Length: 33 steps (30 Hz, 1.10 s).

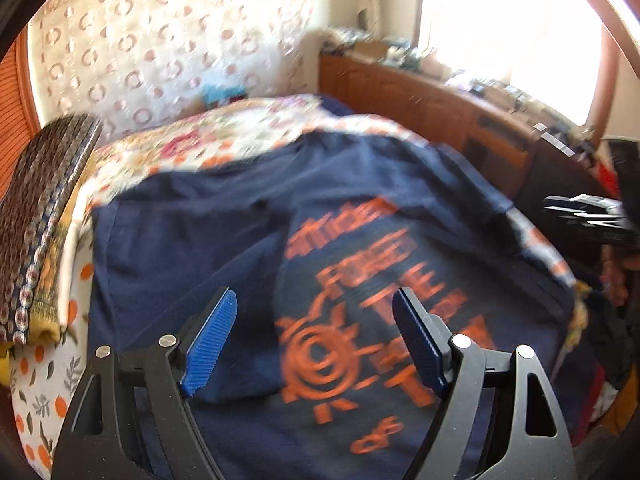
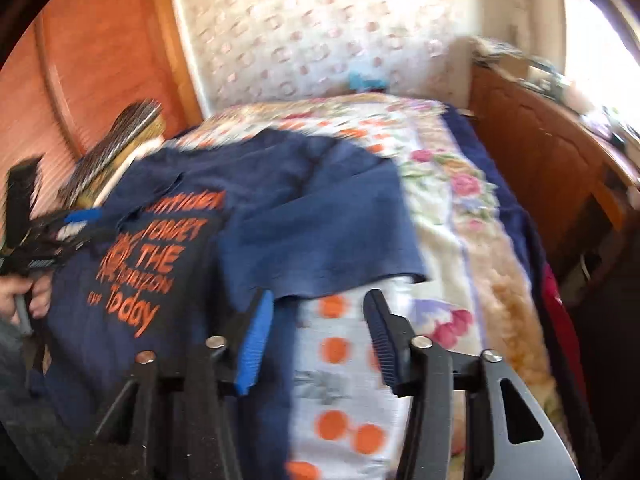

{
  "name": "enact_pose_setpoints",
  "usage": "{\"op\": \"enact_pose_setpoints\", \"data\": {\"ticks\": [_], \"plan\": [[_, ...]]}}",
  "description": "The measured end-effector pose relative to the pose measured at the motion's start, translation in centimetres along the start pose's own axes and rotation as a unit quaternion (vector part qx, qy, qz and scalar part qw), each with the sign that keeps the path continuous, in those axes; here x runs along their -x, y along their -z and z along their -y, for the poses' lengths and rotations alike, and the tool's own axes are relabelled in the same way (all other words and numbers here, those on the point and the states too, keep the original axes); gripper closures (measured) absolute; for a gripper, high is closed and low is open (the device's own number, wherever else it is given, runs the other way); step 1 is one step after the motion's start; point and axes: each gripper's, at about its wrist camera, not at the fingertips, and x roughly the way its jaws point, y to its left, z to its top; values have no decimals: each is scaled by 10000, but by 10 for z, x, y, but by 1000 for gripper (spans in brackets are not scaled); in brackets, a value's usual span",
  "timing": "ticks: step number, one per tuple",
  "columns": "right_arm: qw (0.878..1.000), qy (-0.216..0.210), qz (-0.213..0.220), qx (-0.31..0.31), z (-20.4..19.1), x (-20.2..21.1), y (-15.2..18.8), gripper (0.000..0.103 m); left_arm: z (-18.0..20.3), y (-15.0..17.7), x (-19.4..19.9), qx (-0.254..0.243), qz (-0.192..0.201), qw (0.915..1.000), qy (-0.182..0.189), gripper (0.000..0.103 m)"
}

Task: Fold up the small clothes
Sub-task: 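Grasp the opposite side edge with the right gripper, fold it over the print, release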

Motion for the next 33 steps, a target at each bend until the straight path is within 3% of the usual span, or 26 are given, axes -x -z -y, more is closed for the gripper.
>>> {"op": "enact_pose_setpoints", "data": {"ticks": [5, 12, 16, 19, 21, 23, 30, 33], "plan": [[9978, 309, -76, -588, 32, -19, -2, 50, 24, -19, 7, -130, 173, 9995, 216, 22], [9904, -175, -541, -1256, 53, -73, -8, 50, 39, -22, 6, -167, 182, 9991, 331, 22], [9855, -439, -624, -1518, 70, -76, -18, 50, 36, -17, 3, -115, 136, 9993, 330, 22], [9861, -544, -598, -1455, 70, -79, -26, 70, 32, -14, 1, -38, 107, 9994, 332, 22], [9893, -381, -566, -1289, 70, -76, -30, 87, 30, -12, 0, 2, 97, 9994, 325, 22], [9924, -230, -512, -1095, 68, -74, -33, 96, 26, -9, 0, 50, 85, 9995, 308, 22], [9987, 12, 102, -497, 44, -40, -65, 99, 9, 0, 0, 278, 5, 9994, 226, 22], [9994, -100, 277, -197, 23, -30, -79, 99, 3, 3, 2, 335, 40, 9993, 175, 22]]}}
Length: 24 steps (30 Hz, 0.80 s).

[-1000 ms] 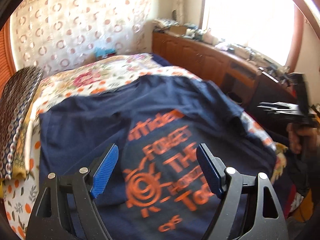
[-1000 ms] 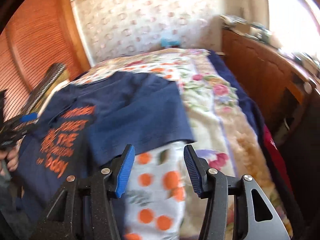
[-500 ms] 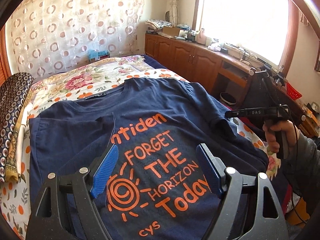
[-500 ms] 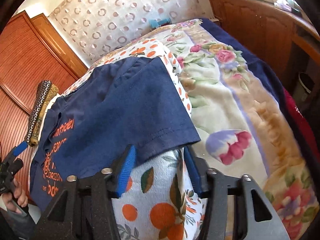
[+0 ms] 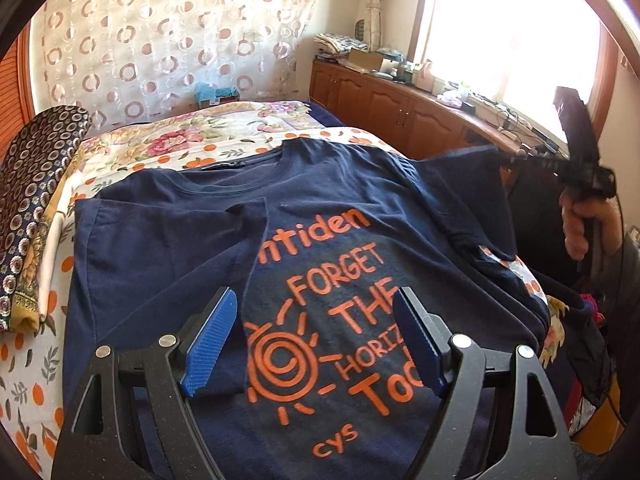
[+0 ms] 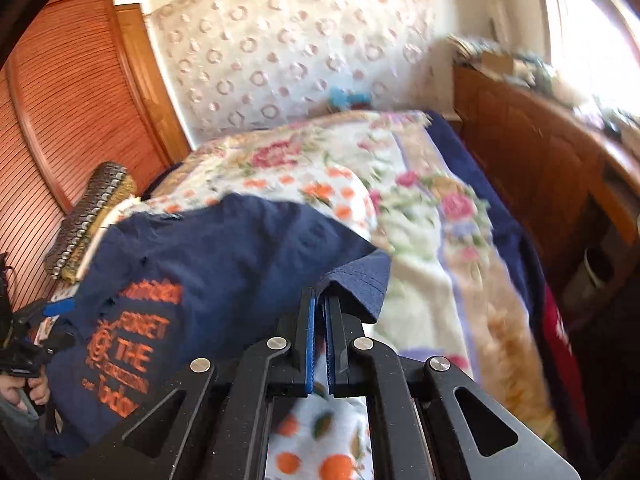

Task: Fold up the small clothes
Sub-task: 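Grasp the opposite side edge with the right gripper, fold it over the print, release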

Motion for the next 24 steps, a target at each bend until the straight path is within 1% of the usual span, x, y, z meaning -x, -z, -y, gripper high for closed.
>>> {"op": "enact_pose_setpoints", "data": {"ticks": [4, 8, 10, 11, 12, 13, 14, 17, 18, 20, 23, 24], "plan": [[9980, -334, 150, 506, -47, 6, -18, 99, -8, 3, 6, 62, 70, 9999, -96, 22], [9902, -871, 248, 1068, -111, 4, -34, 99, -17, 6, 9, 168, 75, 9997, -134, 22], [9865, -1023, 191, 1267, -140, -2, -37, 98, -21, 8, 10, 208, 63, 9996, -158, 22], [9857, -1003, 128, 1348, -149, -6, -39, 92, -22, 10, 10, 218, 58, 9996, -164, 22], [9856, -947, 82, 1400, -158, -11, -38, 76, -24, 11, 11, 228, 55, 9996, -171, 22], [9857, -912, 60, 1415, -161, -14, -37, 66, -25, 12, 11, 237, 56, 9995, -180, 22], [9857, -911, 54, 1417, -162, -16, -36, 54, -26, 14, 12, 243, 60, 9995, -189, 22], [9872, -894, 9, 1317, -151, -22, -32, 53, -30, 17, 11, 298, 51, 9994, -185, 22], [9884, -831, -40, 1274, -146, -24, -27, 53, -31, 17, 11, 308, 46, 9994, -175, 22], [9901, -687, -177, 1209, -138, -28, -27, 53, -32, 18, 10, 325, 34, 9993, -182, 22], [9918, -453, -440, 1109, -128, -35, -16, 53, -32, 18, 8, 346, 20, 9992, -181, 22], [9921, -409, -532, 1057, -122, -38, -8, 53, -32, 17, 8, 349, 20, 9992, -181, 22]]}}
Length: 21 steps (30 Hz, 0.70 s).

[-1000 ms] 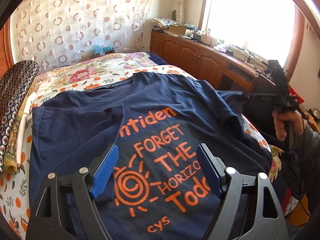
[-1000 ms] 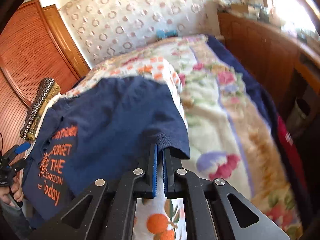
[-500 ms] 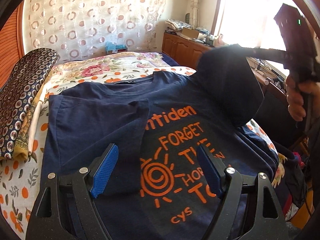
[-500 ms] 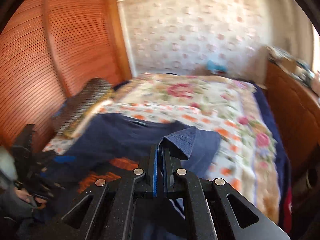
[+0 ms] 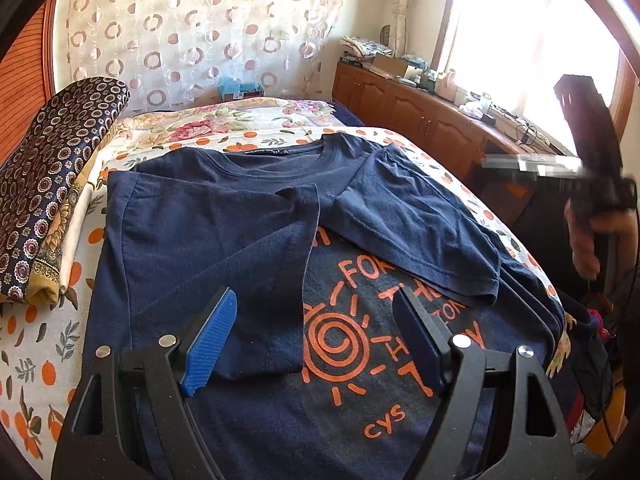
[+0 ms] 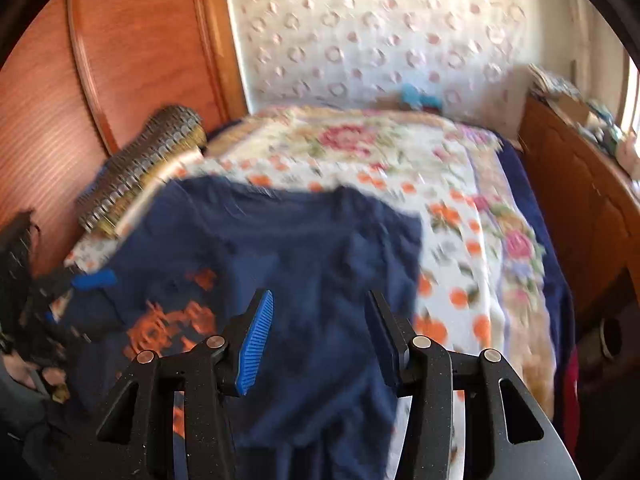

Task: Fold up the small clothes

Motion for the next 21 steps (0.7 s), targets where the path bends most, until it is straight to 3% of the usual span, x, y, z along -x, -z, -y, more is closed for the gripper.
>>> {"op": "enact_pose_setpoints", "data": {"ticks": [13, 15, 17, 21], "plan": [[9974, 363, -627, 7, 17, -3, 80, 54, 8, -1, -12, -87, -123, 9999, -26, 22], [9975, 398, -581, 85, 16, -2, 83, 79, 7, -1, -12, -89, -122, 9999, -50, 22], [9980, 274, -562, 78, 22, 3, 88, 95, 5, -1, -11, -82, -119, 9999, -84, 22], [9984, 269, -499, -6, 31, 8, 95, 96, -3, -1, -8, -7, -79, 9999, -130, 22]]}}
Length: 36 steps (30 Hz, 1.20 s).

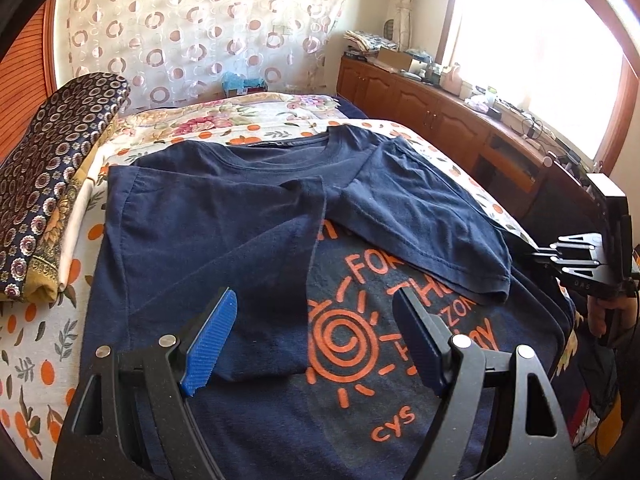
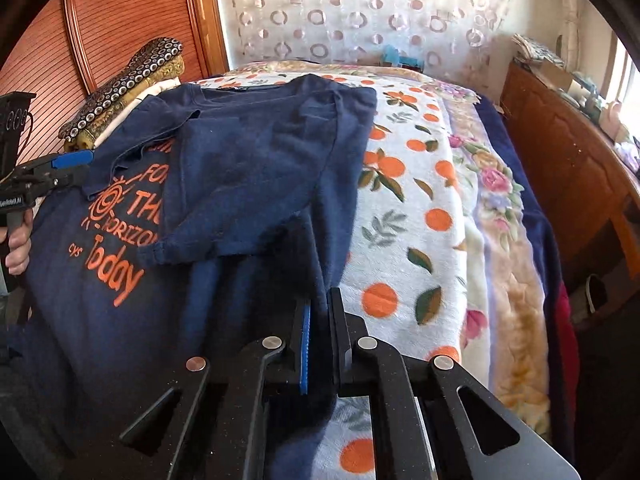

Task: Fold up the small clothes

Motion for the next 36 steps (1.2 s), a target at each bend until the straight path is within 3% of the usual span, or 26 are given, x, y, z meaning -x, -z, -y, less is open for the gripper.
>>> {"op": "enact_pose_setpoints", "data": {"ticks": [10, 14, 18, 22, 24, 36], "plan": [[9992, 43, 390, 6, -10, 25, -1, 93, -31, -2, 1, 97, -95, 9994, -317, 22], [9982, 79, 579, 120, -21, 29, -14, 84, -40, 1, -11, 40, -306, 9978, -588, 22], [9974, 101, 697, 122, -28, 24, -29, 64, -44, 10, -25, -22, -512, 9965, -655, 22], [9968, 135, 773, 129, -33, 17, -45, 51, -41, 12, -27, -112, -551, 9961, -677, 20], [9968, 120, 771, 176, -37, 13, -51, 45, -40, 11, -29, -152, -574, 9958, -703, 17], [9978, 153, 115, 642, -52, -53, -77, 44, -38, 11, -30, -257, -637, 9956, -644, 16]]}}
